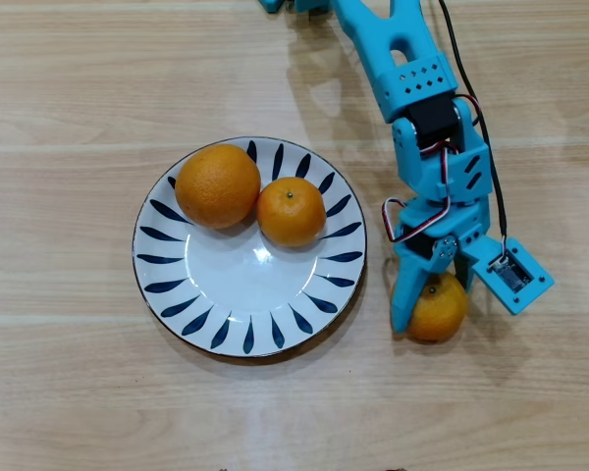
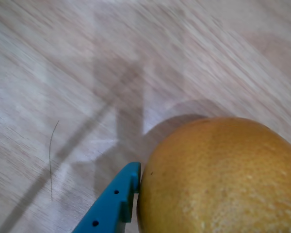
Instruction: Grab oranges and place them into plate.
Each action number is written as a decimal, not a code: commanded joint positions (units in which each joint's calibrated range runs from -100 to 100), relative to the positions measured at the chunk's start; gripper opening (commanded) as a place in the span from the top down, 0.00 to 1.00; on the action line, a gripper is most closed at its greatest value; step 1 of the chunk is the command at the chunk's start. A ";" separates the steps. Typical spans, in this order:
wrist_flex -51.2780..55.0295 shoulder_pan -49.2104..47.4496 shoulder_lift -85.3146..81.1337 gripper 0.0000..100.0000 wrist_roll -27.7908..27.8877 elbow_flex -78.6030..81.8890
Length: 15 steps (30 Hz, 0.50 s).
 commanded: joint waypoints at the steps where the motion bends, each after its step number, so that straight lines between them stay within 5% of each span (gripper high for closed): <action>1: -0.38 0.73 -0.52 0.66 -0.41 -3.03; 9: 0.31 0.33 -1.54 0.69 -0.25 -3.21; 15: 17.58 0.57 -10.33 0.69 -0.04 -8.46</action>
